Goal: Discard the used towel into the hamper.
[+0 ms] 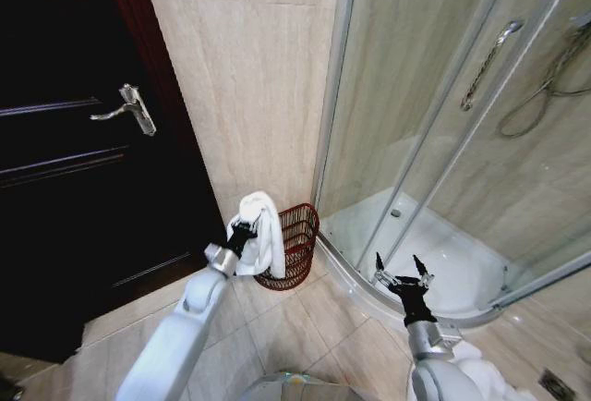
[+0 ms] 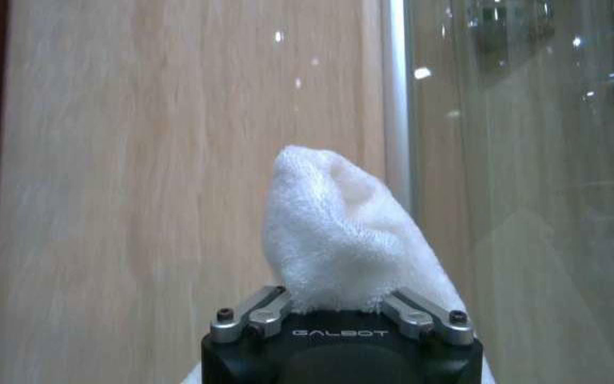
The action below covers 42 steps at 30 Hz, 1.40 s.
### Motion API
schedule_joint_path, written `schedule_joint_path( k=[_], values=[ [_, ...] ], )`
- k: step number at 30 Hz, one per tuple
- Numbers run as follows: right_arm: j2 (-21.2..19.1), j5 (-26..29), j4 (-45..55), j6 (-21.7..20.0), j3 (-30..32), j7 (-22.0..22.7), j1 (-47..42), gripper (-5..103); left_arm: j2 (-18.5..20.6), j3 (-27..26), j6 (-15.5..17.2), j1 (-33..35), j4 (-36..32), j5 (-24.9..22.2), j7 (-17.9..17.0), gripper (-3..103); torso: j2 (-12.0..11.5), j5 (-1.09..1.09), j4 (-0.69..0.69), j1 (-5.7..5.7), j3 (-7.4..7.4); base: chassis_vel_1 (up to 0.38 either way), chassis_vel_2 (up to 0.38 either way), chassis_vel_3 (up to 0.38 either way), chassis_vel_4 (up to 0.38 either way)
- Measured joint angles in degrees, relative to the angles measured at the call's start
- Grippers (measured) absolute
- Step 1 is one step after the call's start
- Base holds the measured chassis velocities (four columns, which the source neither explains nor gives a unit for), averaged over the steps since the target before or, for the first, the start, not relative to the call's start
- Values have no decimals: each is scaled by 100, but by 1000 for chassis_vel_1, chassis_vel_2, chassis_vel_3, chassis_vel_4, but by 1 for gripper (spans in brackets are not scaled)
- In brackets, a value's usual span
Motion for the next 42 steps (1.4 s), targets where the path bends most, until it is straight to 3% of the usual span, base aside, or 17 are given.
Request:
schedule_joint_path(
  k=[3,9,12,14,17,21,25,27,28,31,34,39,42],
  values=[
    [5,16,12,43,42,0,-53,100,124,307,60,-630,300,-156,29,10,0,0,1,1,0,0,0,0,0],
    [6,96,28,77,71,-8,-124,100,160,915,115,-1175,638,-268,86,10,0,1,2,0,1,0,0,0,0],
    [10,264,130,69,129,-42,-191,100,-58,1417,-120,-1741,1270,-119,17,10,1,1,2,0,1,0,0,0,0],
    [12,277,144,69,147,-50,-200,100,-110,1485,-177,-1850,1416,-80,6,10,1,0,1,0,1,0,0,0,0],
    [15,394,218,66,257,-73,-236,100,-353,1768,-517,-2393,2324,205,79,10,1,1,-1,1,1,0,0,0,0],
    [13,465,224,67,333,-95,-242,100,-467,1943,-752,-2674,3012,415,150,10,1,1,0,1,1,0,0,0,0],
    [27,501,224,86,361,-101,-245,100,-514,1957,-646,-2746,3380,805,20,10,1,1,1,1,1,0,0,0,0],
    [25,586,186,173,386,-103,-237,100,-610,1935,-489,-2842,4073,1474,-349,10,1,1,3,1,1,0,0,0,0],
    [22,600,171,189,388,-101,-227,100,-611,1933,-430,-2845,4161,1622,-372,10,1,1,3,1,1,0,0,0,0],
    [13,621,151,192,389,-99,-208,100,-599,1964,-344,-2833,4194,1730,-389,6,2,1,2,1,1,0,0,0,0],
    [7,627,122,192,387,-97,-164,100,-597,2029,-238,-2793,4198,1900,-438,21,2,0,1,1,1,0,0,0,0],
    [-10,650,101,186,388,-94,-138,100,-544,2092,-44,-2702,4090,2137,-370,31,2,0,1,1,1,0,0,0,0],
    [-39,691,92,188,413,-92,-150,100,-443,2070,272,-2572,3852,2554,55,47,2,1,2,1,1,0,0,0,0]
  ],
)
